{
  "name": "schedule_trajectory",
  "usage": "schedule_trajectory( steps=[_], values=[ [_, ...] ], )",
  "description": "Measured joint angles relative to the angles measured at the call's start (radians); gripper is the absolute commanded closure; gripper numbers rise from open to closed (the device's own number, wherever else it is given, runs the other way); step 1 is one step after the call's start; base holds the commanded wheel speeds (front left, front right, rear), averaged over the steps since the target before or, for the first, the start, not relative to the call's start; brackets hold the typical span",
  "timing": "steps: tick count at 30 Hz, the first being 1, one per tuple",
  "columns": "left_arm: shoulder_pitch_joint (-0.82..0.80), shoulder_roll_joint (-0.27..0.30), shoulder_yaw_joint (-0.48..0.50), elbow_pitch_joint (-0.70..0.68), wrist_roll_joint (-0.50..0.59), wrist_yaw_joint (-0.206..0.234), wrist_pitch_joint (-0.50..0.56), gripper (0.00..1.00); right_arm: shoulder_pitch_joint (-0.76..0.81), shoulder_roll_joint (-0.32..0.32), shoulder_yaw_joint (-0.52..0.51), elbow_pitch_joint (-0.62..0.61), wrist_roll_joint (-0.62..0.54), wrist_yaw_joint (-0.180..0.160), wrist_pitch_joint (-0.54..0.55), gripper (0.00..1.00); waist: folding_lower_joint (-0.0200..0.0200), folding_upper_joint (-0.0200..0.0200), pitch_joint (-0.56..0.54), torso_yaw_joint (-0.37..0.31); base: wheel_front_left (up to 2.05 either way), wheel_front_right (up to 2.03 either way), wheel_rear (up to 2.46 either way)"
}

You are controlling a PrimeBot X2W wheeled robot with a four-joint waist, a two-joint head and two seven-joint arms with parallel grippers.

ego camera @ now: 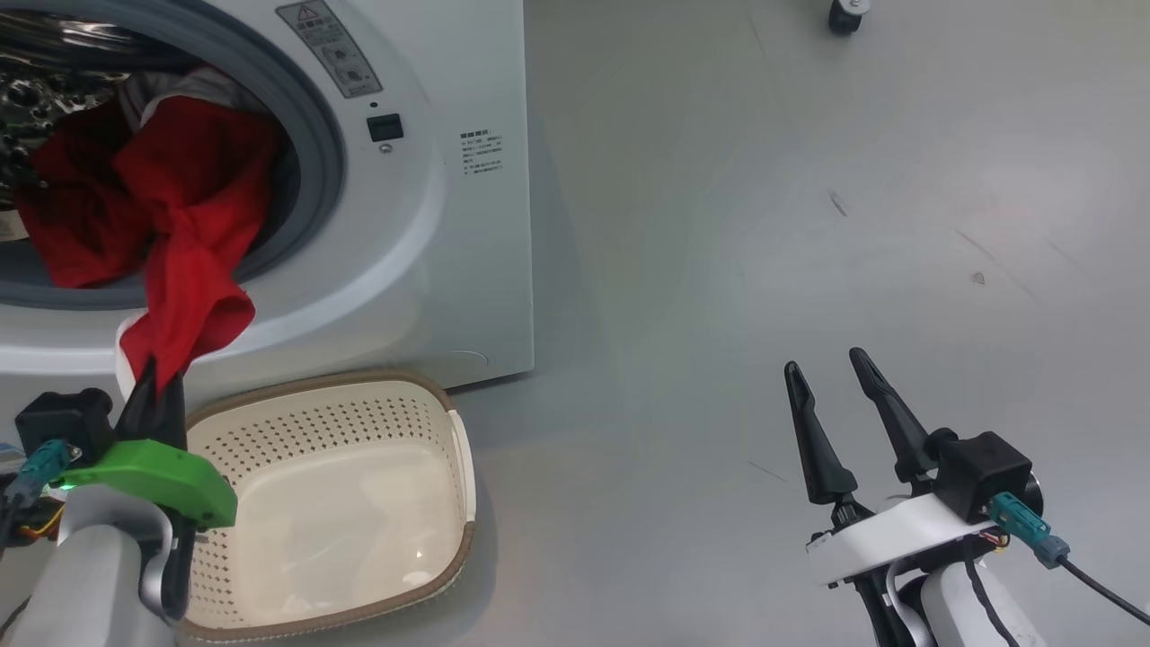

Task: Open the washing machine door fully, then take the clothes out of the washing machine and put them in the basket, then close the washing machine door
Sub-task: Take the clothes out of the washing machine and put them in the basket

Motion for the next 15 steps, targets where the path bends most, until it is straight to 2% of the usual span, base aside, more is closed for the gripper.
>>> schedule_trajectory(
  steps=[6, 15],
  values=[
    [0.004, -0.002, 0.03, -0.111, 0.002, 0.0, -0.025, 1.0, 0.013, -0.002, -0.006, -0.001, -0.002, 0.001, 0.0, 0.0, 0.0, 0.0, -0.025, 0.025, 0.0, 0.0, 0.0],
    [0.001, -0.01, 0.137, -0.42, 0.034, 0.0, -0.025, 1.0, 0.013, -0.002, -0.014, -0.003, -0.003, 0.009, 0.0, 0.0, 0.0, 0.0, -0.034, 0.039, 0.0, 0.0, 0.0]
  ],
)
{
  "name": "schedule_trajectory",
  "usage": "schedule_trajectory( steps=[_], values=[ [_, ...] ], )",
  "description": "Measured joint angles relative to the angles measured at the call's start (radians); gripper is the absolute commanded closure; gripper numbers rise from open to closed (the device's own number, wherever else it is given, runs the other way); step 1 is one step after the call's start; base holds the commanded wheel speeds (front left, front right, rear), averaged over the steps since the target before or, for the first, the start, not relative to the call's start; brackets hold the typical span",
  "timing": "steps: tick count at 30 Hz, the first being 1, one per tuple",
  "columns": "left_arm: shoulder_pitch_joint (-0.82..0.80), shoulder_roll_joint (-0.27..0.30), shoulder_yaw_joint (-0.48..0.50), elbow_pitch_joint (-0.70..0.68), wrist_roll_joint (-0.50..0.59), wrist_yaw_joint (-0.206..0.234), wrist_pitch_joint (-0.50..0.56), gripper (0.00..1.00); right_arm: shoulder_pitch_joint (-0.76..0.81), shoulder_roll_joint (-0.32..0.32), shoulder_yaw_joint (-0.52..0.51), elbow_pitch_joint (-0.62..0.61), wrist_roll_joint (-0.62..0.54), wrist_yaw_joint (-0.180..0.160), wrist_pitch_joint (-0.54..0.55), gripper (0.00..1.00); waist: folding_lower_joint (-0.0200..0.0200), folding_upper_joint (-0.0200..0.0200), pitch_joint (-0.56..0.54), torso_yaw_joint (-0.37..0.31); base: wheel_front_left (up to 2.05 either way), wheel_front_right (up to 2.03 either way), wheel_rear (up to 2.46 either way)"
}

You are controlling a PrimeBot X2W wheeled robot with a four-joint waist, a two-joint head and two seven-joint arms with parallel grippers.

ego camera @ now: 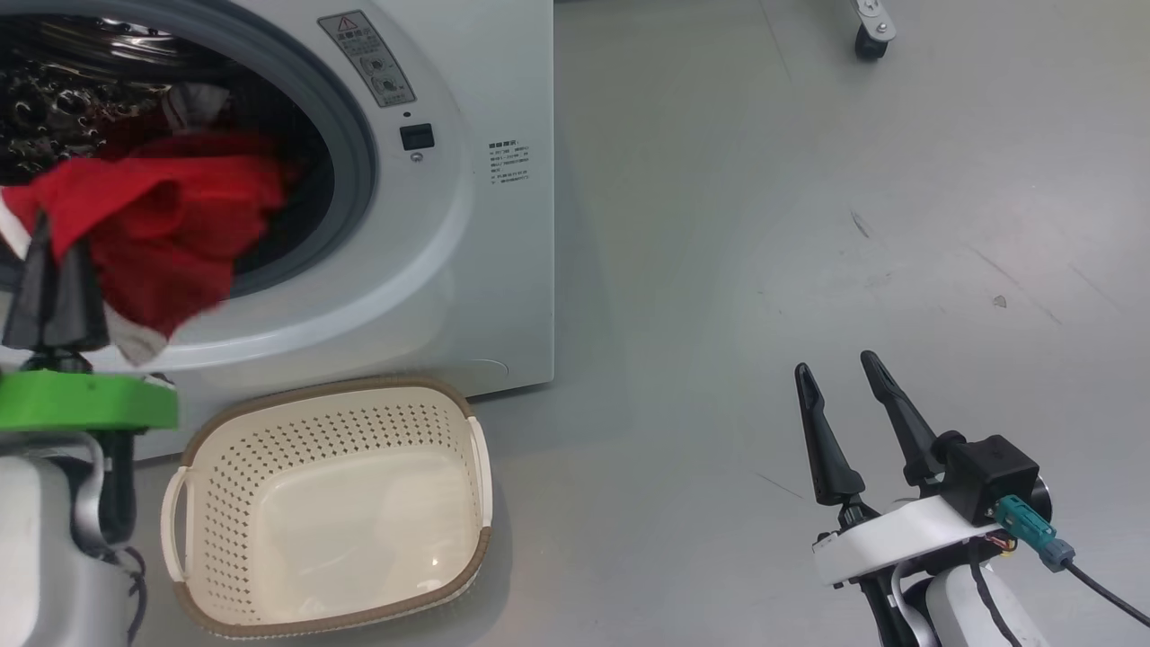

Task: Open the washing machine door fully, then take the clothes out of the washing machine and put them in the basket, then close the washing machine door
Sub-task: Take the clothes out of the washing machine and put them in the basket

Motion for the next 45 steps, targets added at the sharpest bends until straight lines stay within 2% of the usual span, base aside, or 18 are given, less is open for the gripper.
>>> schedule_trajectory(
  steps=[3, 20, 29, 36, 45],
  values=[
    [0.0, -0.01, 0.035, -0.077, 0.01, 0.0, 0.0, 1.0, 0.0, 0.0, 0.0, -0.002, -0.003, 0.0, 0.0, 0.0, 0.0, 0.0, 0.0, 0.0, 0.0, 0.0, 0.0],
    [0.031, -0.062, 0.088, -0.274, 0.061, 0.0, -0.001, 1.0, 0.0, 0.001, -0.002, -0.003, -0.005, 0.009, 0.0, 0.0, 0.0, 0.0, 0.006, -0.023, 0.0, 0.0, 0.0],
    [0.149, -0.091, 0.044, -0.208, 0.062, 0.0, -0.001, 1.0, 0.0, 0.001, -0.002, -0.006, -0.005, 0.009, 0.0, 0.0, 0.0, -0.0001, 0.016, -0.029, 0.0, 0.0, 0.0],
    [0.228, -0.092, -0.013, -0.135, 0.071, -0.001, 0.0, 1.0, 0.0, 0.002, 0.001, -0.013, -0.005, 0.012, 0.0, 0.0, 0.0, 0.0, 0.046, -0.038, 0.0, 0.0, 0.0],
    [0.237, -0.076, -0.053, -0.041, 0.097, -0.001, 0.0, 1.0, -0.005, 0.003, 0.011, -0.021, -0.005, 0.017, 0.0, 0.0, 0.0, 0.0, 0.102, -0.055, 0.0, 0.0, 0.0]
  ],
)
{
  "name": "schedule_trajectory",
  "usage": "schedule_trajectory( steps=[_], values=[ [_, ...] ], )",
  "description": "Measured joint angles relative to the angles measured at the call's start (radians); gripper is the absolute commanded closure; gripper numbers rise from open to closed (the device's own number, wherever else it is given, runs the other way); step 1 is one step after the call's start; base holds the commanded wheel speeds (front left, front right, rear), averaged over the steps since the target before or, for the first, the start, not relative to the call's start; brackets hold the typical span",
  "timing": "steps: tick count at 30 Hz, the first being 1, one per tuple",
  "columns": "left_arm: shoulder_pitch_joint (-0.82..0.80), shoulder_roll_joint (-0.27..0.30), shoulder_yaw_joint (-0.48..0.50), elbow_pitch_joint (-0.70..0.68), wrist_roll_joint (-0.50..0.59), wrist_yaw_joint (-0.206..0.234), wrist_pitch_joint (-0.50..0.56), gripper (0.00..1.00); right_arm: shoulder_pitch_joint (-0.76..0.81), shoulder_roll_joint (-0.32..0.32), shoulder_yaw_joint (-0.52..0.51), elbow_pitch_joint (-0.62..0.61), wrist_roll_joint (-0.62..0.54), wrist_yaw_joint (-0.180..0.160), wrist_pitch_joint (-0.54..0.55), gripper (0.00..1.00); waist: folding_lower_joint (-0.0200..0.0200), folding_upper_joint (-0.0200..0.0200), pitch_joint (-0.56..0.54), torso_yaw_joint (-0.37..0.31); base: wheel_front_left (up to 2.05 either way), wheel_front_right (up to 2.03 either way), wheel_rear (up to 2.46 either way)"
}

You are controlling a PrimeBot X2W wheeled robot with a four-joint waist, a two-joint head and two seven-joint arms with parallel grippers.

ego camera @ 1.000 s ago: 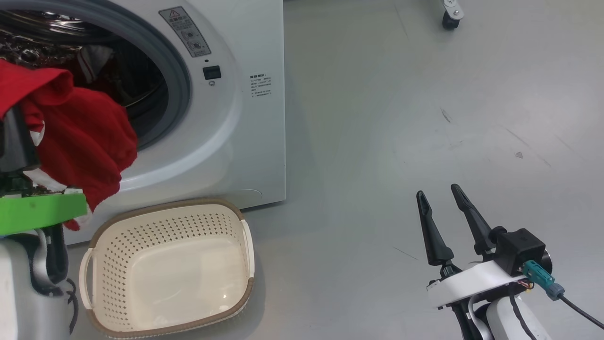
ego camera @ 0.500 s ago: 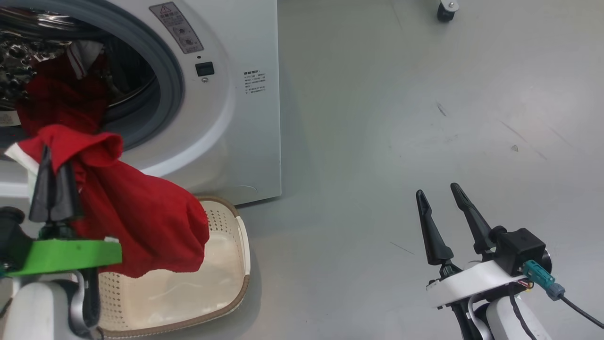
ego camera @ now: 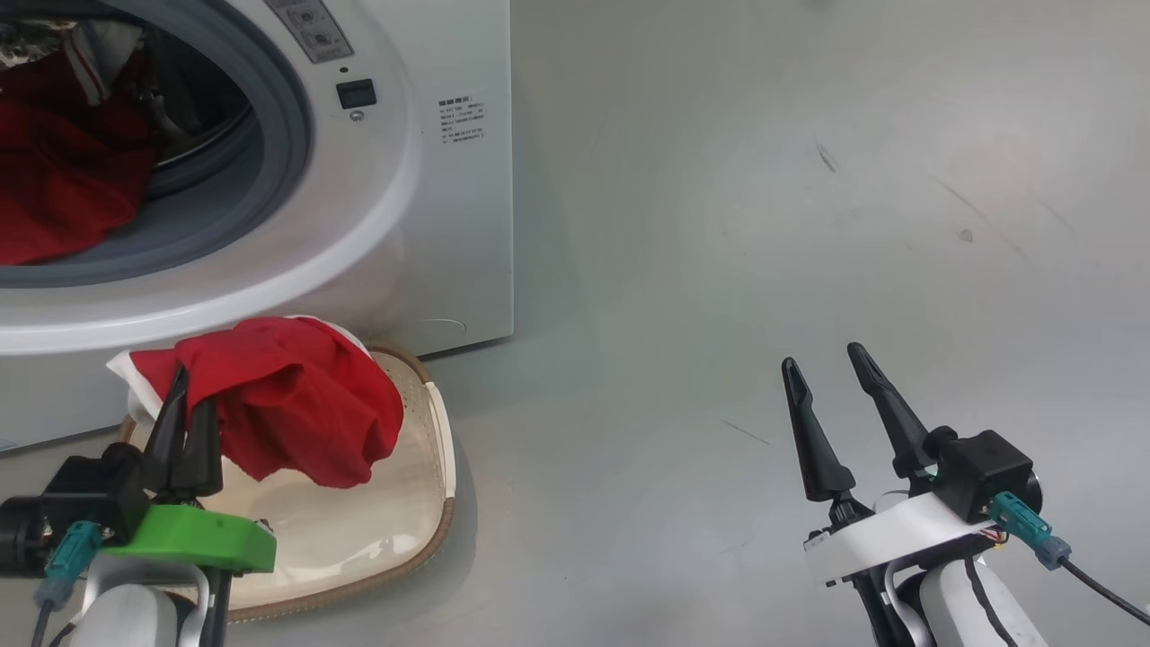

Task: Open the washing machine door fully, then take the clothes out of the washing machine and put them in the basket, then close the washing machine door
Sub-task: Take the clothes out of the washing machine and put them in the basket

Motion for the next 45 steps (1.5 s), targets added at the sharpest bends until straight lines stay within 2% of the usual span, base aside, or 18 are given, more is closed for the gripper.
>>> schedule_trajectory(
  steps=[9, 18, 27, 36, 44, 45],
  values=[
    [-0.004, 0.033, -0.028, 0.102, 0.007, 0.0, 0.001, 1.0, -0.024, 0.001, 0.018, -0.005, 0.0, 0.001, 0.0, 0.0, 0.0, 0.0, 0.064, -0.034, 0.0, 0.0, 0.0],
    [-0.034, 0.048, -0.015, 0.225, -0.017, 0.0, 0.049, 1.0, -0.044, 0.002, 0.033, -0.011, 0.019, 0.001, 0.0, 0.0, 0.0, 0.0, 0.123, -0.084, 0.0, 0.0, 0.0],
    [-0.107, 0.044, 0.053, 0.349, -0.075, 0.002, 0.081, 1.0, -0.061, 0.003, 0.033, -0.018, 0.02, -0.001, 0.0, 0.0, 0.0, 0.0, 0.177, -0.113, 0.0, 0.0, 0.0],
    [-0.163, 0.052, 0.121, 0.467, -0.124, 0.037, 0.098, 1.0, -0.067, 0.004, 0.033, -0.022, 0.018, -0.009, 0.0, 0.0, 0.0, 0.0, 0.207, -0.12, 0.0, 0.0, 0.0],
    [-0.206, 0.054, 0.127, 0.522, -0.126, 0.041, 0.096, 1.0, -0.08, 0.004, 0.034, -0.024, 0.019, -0.018, 0.0, 0.0, 0.0, 0.0, 0.214, -0.114, 0.0, 0.0, 0.0],
    [-0.212, 0.053, 0.127, 0.531, -0.127, 0.04, 0.096, 0.75, -0.081, 0.004, 0.034, -0.026, 0.019, -0.018, 0.0, 0.0, 0.0, 0.0, 0.215, -0.113, 0.0, 0.0, 0.0]
  ],
)
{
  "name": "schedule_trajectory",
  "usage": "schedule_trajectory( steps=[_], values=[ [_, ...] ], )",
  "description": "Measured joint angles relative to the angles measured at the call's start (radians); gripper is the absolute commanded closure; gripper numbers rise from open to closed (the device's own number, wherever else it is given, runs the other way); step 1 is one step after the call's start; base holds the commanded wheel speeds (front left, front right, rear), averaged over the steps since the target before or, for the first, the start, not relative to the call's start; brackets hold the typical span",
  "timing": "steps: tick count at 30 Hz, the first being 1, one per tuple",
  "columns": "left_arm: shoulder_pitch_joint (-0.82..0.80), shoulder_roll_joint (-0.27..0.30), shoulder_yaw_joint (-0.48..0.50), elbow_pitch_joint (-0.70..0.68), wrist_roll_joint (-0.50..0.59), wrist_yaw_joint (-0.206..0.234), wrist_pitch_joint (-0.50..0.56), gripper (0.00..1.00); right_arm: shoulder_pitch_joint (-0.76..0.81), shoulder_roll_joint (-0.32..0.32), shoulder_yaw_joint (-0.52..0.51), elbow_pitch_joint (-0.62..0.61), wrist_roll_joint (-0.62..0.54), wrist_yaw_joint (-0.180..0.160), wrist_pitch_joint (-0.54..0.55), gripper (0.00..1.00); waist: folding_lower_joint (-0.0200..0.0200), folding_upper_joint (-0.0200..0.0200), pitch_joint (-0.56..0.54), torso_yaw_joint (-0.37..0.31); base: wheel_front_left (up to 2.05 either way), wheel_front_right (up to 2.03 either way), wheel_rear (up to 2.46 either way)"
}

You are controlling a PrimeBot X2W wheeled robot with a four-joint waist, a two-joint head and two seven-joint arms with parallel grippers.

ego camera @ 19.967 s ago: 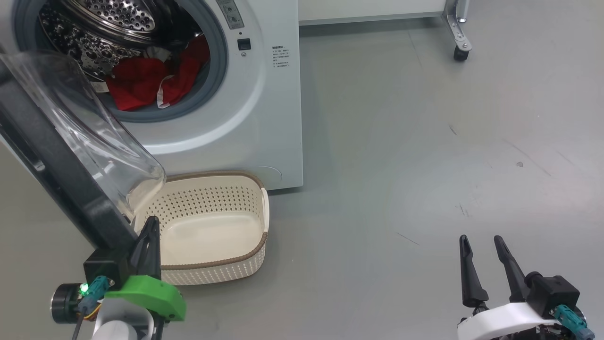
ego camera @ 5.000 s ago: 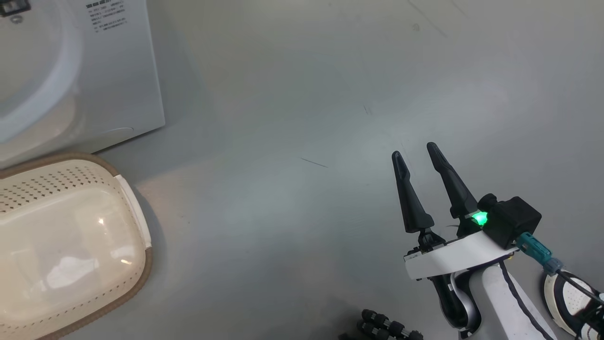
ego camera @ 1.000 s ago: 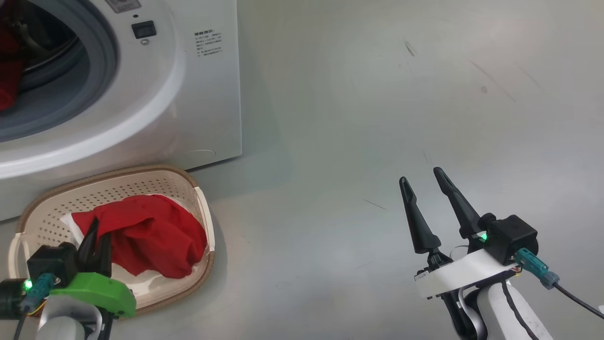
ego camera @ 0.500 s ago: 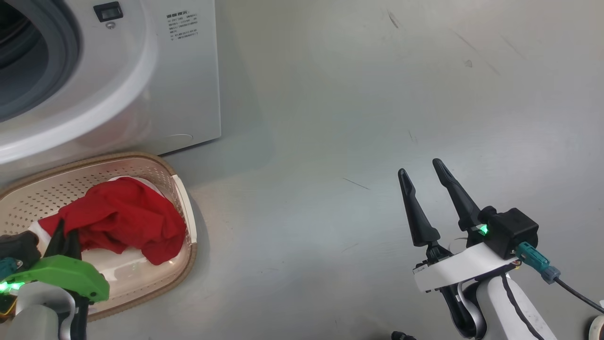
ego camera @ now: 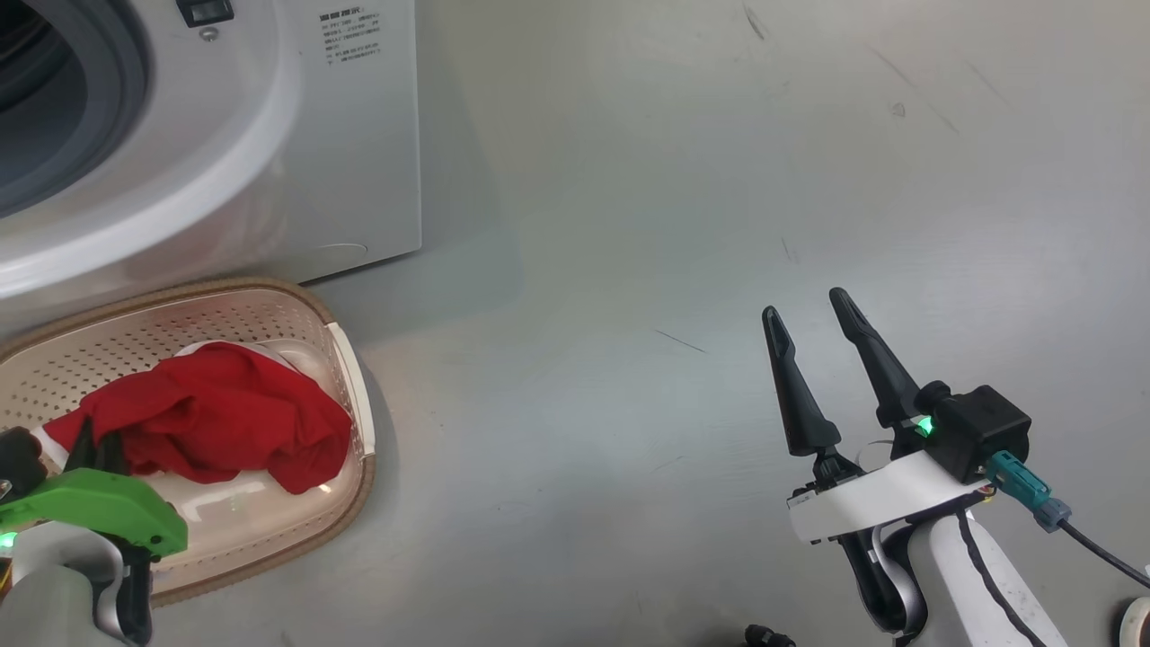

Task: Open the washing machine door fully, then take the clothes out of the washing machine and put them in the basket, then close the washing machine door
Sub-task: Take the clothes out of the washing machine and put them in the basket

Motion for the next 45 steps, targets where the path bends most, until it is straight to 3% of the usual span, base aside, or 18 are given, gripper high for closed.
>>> schedule_trajectory(
  steps=[1, 2, 22, 34, 45],
  values=[
    [-0.005, 0.0, -0.002, 0.006, -0.003, -0.004, 0.0, 0.16, 0.0, 0.0, 0.0, -0.001, 0.0, 0.0, 0.0, 0.0, 0.0, 0.0, 0.0, 0.001, 0.0, 0.0, 0.0],
    [-0.008, 0.0, -0.004, 0.012, -0.006, -0.004, 0.0, 0.0, 0.0, 0.0, 0.0, -0.001, 0.0, 0.0, 0.0, 0.0, 0.0, 0.0, 0.001, 0.002, 0.0, 0.0, 0.0],
    [-0.044, -0.034, -0.113, 0.081, 0.041, -0.031, -0.072, 0.0, -0.008, 0.0, -0.028, 0.013, 0.0, -0.008, 0.0, 0.0, 0.0, 0.0, -0.079, 0.063, 0.0, 0.0, 0.0],
    [-0.037, -0.073, -0.148, -0.009, 0.069, -0.039, -0.091, 0.0, 0.005, -0.001, -0.061, 0.039, -0.016, -0.005, 0.0, 0.0, 0.0, 0.0, -0.187, 0.145, 0.0, 0.0, 0.0],
    [0.058, -0.097, -0.104, -0.232, 0.074, -0.039, -0.091, 0.0, 0.063, -0.001, -0.079, 0.044, -0.019, 0.002, 0.0, 0.0, 0.0, 0.0, -0.293, 0.21, 0.0, 0.0, 0.0]
  ],
)
